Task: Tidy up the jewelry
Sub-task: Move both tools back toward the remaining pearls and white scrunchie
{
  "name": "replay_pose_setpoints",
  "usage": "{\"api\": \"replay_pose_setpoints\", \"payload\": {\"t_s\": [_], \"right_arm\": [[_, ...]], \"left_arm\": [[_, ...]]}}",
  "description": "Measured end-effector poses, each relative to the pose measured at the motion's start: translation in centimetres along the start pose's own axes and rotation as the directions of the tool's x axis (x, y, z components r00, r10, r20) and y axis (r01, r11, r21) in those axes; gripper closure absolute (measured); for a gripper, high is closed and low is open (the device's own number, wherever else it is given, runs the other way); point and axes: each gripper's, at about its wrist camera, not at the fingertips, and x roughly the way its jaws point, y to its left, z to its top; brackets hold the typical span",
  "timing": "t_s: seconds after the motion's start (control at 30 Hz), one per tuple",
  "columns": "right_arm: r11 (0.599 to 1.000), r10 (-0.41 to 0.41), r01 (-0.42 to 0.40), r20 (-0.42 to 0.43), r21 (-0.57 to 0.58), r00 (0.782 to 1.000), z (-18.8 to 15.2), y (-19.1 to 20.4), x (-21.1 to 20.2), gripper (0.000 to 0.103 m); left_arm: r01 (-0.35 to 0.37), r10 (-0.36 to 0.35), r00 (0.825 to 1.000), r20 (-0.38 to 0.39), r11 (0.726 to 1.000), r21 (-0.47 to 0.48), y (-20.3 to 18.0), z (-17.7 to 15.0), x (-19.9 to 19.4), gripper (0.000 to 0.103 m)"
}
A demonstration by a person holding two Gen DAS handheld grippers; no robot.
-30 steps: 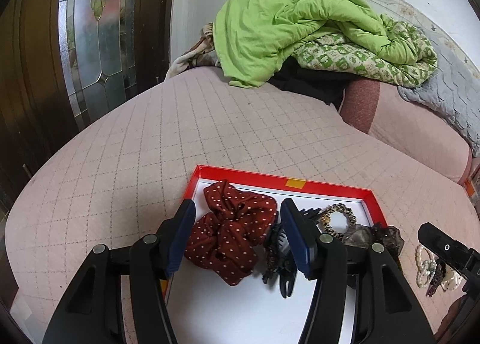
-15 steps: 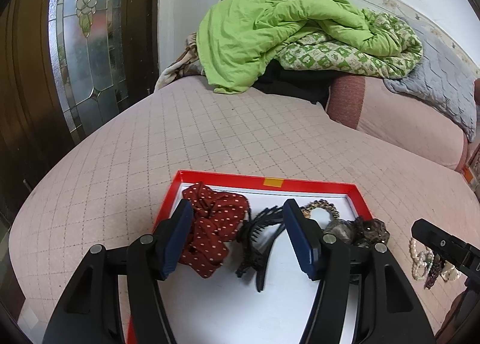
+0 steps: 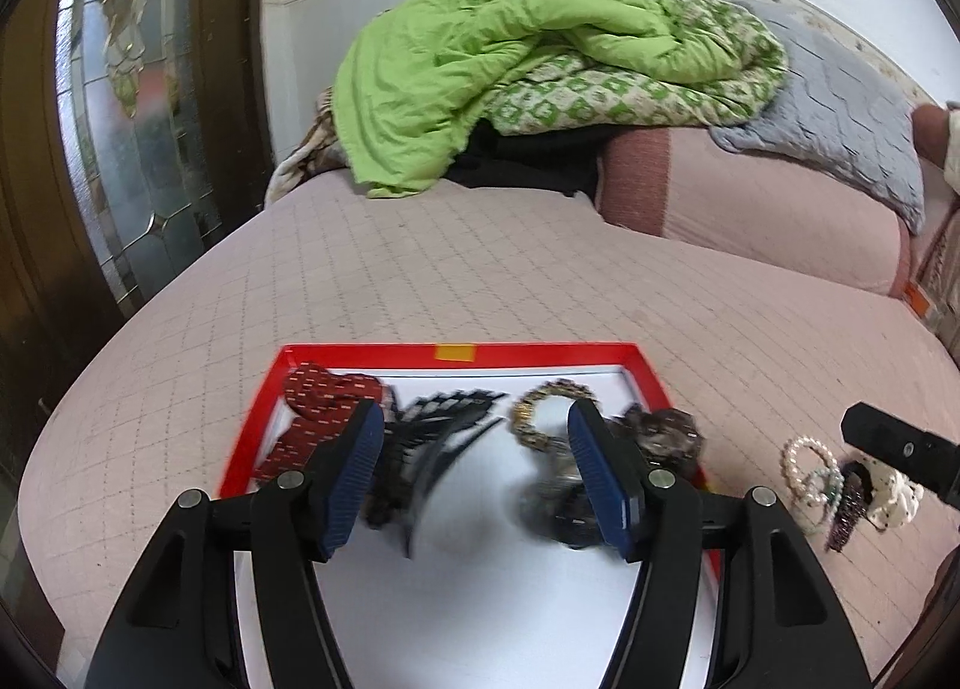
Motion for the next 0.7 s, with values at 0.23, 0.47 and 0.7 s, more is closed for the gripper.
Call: {"api": "replay_pose_setpoints", "payload": {"t_s": [0.23, 0.47, 0.7], "right_arm": [[0.999, -0.036, 0.035, 0.021, 0.023, 0.999, 0.0, -2.8, -2.9, 0.049], [0.994, -0.087, 0.083, 0.062, 0.065, 0.994, 0.2, -6.5, -6.6, 0.049], [0.966, -0.209, 0.195, 0.067, 0.169, 0.976, -1.2, -13.3, -11.8, 0.049]], "left_arm": [[0.041, -0.041, 0.999, -0.006, 0.998, 0.044, -3.8, -0.6, -0.3, 0.04], [0.142, -0.139, 0.989, -0.041, 0.986, 0.089, -8.1, -1.5, -0.9, 0.04], [0.271, -0.249, 0.956, -0.153, 0.952, 0.143, -12.1, -3.2, -0.3, 0.04]]}}
